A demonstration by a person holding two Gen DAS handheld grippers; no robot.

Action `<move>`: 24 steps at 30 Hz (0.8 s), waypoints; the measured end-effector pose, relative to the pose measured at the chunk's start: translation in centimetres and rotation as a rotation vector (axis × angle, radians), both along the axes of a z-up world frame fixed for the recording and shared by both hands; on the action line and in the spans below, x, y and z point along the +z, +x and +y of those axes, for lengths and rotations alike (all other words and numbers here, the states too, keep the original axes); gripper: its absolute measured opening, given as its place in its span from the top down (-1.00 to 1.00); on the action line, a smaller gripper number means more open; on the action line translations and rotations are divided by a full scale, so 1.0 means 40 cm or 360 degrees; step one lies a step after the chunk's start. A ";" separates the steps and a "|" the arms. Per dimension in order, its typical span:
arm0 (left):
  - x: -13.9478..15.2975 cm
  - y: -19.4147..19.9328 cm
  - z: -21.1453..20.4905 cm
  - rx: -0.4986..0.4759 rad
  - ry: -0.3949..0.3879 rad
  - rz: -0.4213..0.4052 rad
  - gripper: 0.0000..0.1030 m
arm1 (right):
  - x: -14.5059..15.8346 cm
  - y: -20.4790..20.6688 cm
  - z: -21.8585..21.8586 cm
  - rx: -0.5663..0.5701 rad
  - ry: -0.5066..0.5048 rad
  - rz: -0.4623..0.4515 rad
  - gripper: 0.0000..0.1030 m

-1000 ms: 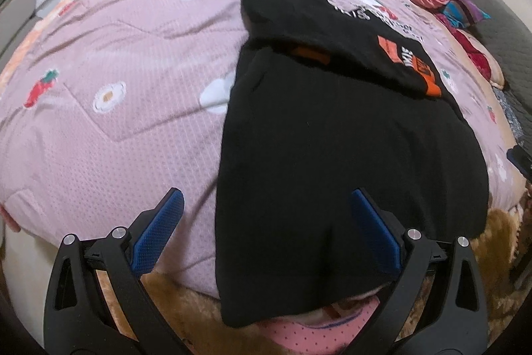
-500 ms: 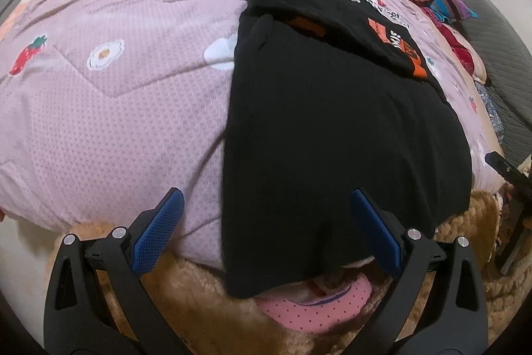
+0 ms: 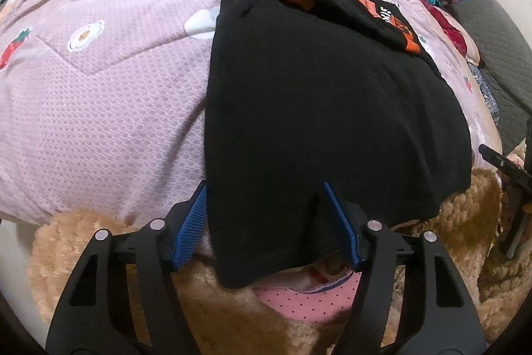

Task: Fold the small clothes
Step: 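Grasp the black sweater hem with the left tool while the right tool grasps it too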

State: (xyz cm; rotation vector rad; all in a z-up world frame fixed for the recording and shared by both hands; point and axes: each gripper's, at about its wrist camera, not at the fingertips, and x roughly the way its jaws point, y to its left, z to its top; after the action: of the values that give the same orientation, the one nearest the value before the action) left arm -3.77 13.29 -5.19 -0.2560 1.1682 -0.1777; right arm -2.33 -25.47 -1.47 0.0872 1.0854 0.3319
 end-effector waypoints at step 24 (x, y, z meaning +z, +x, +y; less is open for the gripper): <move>-0.021 0.023 0.015 0.0027 0.0013 0.0017 -0.20 | -0.050 -0.047 0.024 0.0304 -0.0169 -0.0006 0.81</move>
State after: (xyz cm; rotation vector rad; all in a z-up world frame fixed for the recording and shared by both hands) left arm -2.84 13.88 -6.02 -0.2599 1.1767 -0.1570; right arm -4.20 -24.51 -3.48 -0.1127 1.1083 0.4449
